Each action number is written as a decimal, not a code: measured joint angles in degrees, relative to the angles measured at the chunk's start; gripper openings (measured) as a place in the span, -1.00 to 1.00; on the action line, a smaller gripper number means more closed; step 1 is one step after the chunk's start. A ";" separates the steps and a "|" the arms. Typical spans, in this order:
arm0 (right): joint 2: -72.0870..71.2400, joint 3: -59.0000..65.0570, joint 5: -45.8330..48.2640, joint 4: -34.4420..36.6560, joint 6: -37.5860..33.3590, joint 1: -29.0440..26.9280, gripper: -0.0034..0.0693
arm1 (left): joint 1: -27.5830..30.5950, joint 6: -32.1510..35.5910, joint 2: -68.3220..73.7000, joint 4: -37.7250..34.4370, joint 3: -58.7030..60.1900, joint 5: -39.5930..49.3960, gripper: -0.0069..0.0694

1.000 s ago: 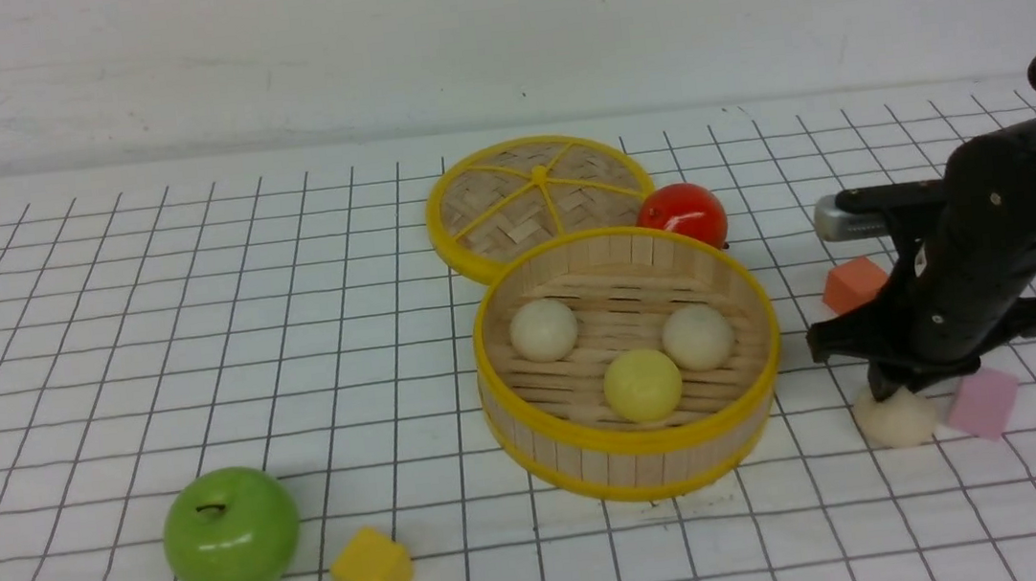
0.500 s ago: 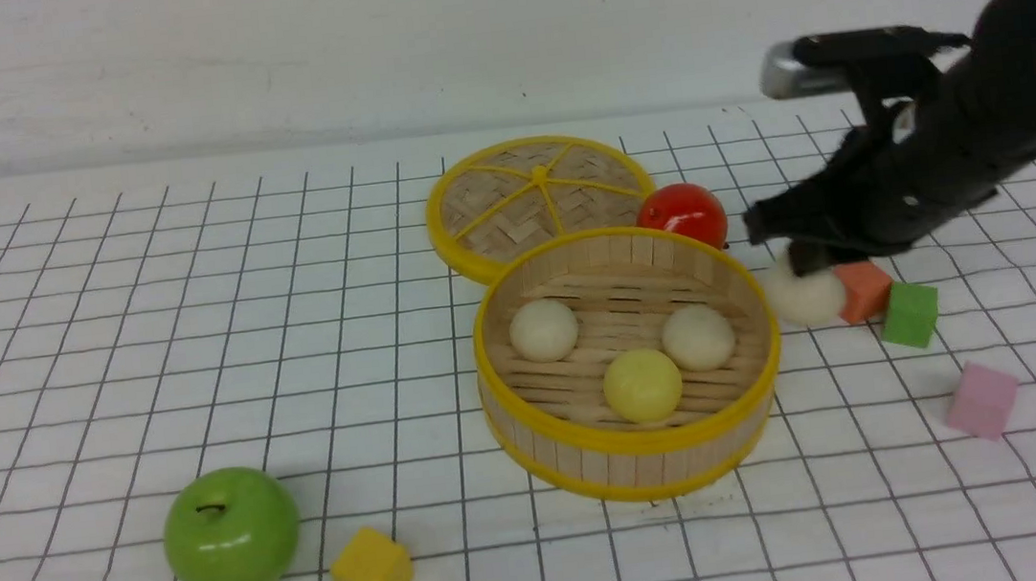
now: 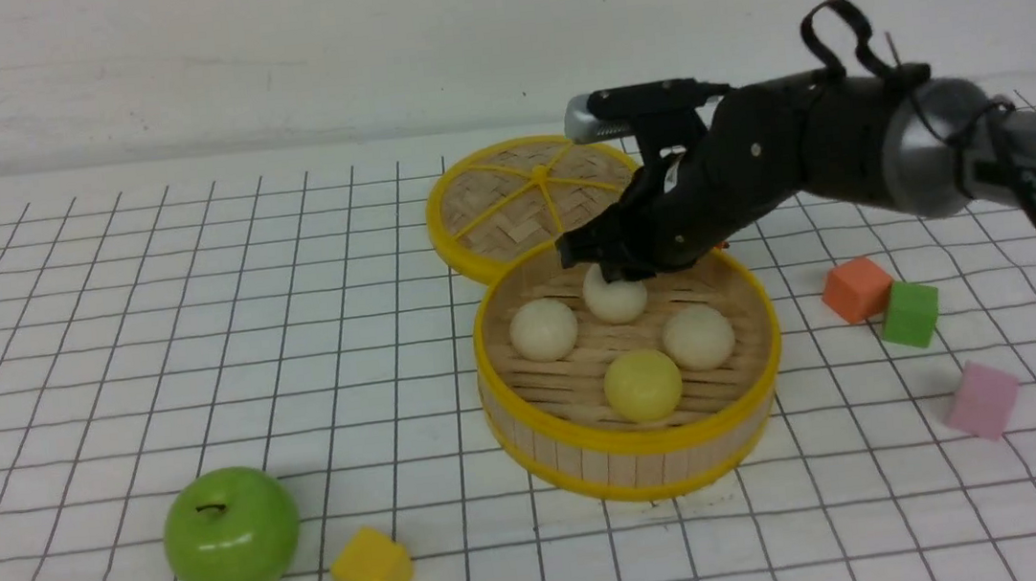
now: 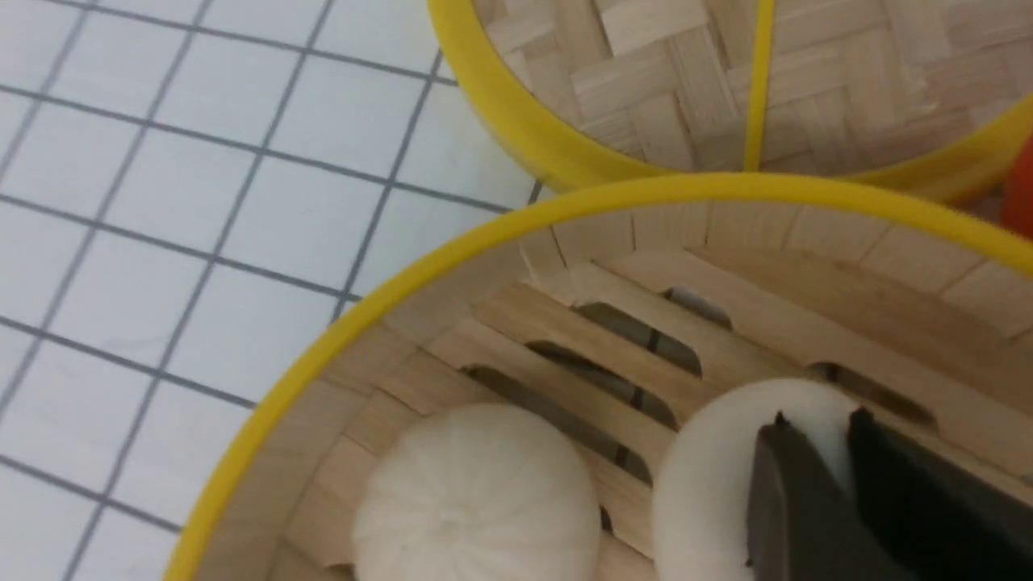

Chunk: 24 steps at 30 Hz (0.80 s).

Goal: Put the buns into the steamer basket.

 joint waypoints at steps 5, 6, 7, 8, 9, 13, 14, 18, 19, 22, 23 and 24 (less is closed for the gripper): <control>0.89 -0.23 0.26 0.13 0.00 0.00 -0.13 | 0.00 0.00 0.00 0.00 0.00 0.00 -0.68; 0.05 -0.28 1.24 0.18 0.05 0.00 0.05 | 0.00 0.00 0.00 0.00 0.00 0.00 -0.67; -0.88 -0.28 2.29 0.18 0.05 0.00 0.15 | 0.00 0.00 0.00 0.00 0.00 0.00 -0.67; -1.84 -0.28 3.43 0.18 0.05 0.00 0.22 | 0.00 0.00 0.00 0.00 0.00 0.00 -0.67; -3.38 -0.28 5.11 0.25 0.05 0.00 0.29 | 0.00 0.00 0.00 0.00 0.00 0.00 -0.67; -12.54 -0.28 15.76 -0.39 1.90 0.00 0.35 | 0.00 0.00 0.00 0.00 0.00 0.00 -0.66; -15.21 0.08 18.98 -1.21 3.10 0.00 0.31 | 0.00 0.00 0.00 0.00 0.00 0.00 -0.66; -25.50 5.68 28.70 -5.25 7.78 0.54 -0.13 | 0.00 0.00 0.00 0.00 0.00 0.00 -0.65; -26.90 7.58 29.48 -5.96 8.63 0.61 -0.25 | 0.00 0.00 0.00 0.00 0.00 0.00 -0.65; -33.70 15.55 31.23 -7.55 11.34 0.87 -0.70 | 0.00 0.00 0.00 0.00 0.00 0.00 -0.64; -35.47 17.65 31.48 -7.66 11.76 0.93 -0.81 | 0.00 0.00 0.00 0.00 0.00 0.00 -0.64; -37.78 19.66 31.73 -7.74 12.09 0.93 -0.90 | 0.00 0.00 0.00 0.00 0.00 0.00 -0.64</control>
